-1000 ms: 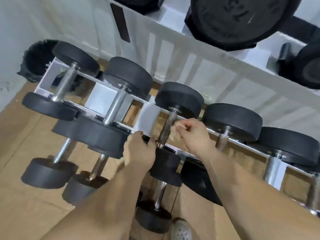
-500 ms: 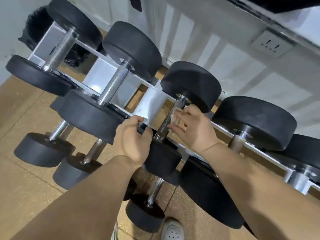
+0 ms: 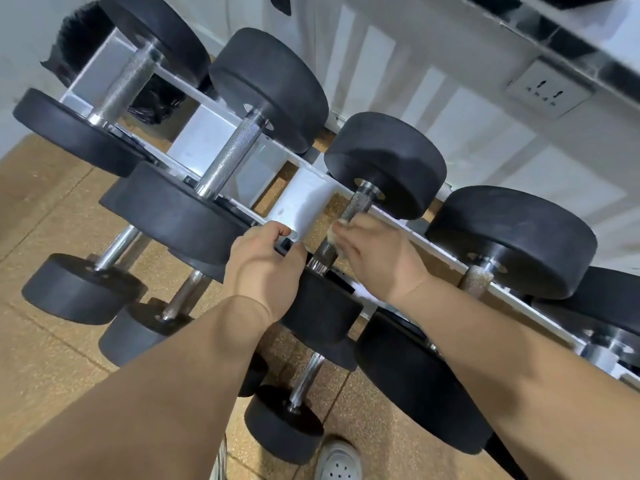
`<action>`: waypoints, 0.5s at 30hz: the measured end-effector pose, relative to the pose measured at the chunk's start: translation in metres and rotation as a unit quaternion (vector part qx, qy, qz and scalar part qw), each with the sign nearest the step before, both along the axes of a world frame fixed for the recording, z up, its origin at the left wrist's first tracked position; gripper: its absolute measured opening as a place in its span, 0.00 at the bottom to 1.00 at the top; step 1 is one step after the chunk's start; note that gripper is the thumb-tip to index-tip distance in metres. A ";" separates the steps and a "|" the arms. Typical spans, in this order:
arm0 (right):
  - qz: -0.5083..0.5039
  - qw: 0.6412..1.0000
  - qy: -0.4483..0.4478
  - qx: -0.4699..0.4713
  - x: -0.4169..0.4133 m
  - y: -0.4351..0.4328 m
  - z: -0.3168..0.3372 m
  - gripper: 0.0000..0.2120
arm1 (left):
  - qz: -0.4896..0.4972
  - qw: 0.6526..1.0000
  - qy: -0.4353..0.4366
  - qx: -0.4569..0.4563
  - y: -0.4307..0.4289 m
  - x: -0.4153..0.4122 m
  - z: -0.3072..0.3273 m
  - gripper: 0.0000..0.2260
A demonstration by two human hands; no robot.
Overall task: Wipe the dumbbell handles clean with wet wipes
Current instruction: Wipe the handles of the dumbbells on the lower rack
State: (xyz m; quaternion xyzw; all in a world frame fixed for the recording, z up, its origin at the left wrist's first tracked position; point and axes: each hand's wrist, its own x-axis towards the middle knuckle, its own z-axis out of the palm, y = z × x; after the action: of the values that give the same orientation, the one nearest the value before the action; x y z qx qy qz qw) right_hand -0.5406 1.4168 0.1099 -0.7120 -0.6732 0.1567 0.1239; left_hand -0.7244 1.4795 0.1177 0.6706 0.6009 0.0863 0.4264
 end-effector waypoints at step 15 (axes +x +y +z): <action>0.064 0.997 -0.017 0.044 0.002 0.003 -0.009 0.04 | 0.011 1.000 -0.005 0.001 0.000 0.000 -0.002 0.12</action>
State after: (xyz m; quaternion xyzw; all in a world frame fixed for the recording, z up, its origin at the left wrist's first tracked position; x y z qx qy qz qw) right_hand -0.5385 1.4200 0.1010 -0.6640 -0.7254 0.1226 0.1335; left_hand -0.7241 1.4796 0.1153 0.6640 0.6058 0.0947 0.4280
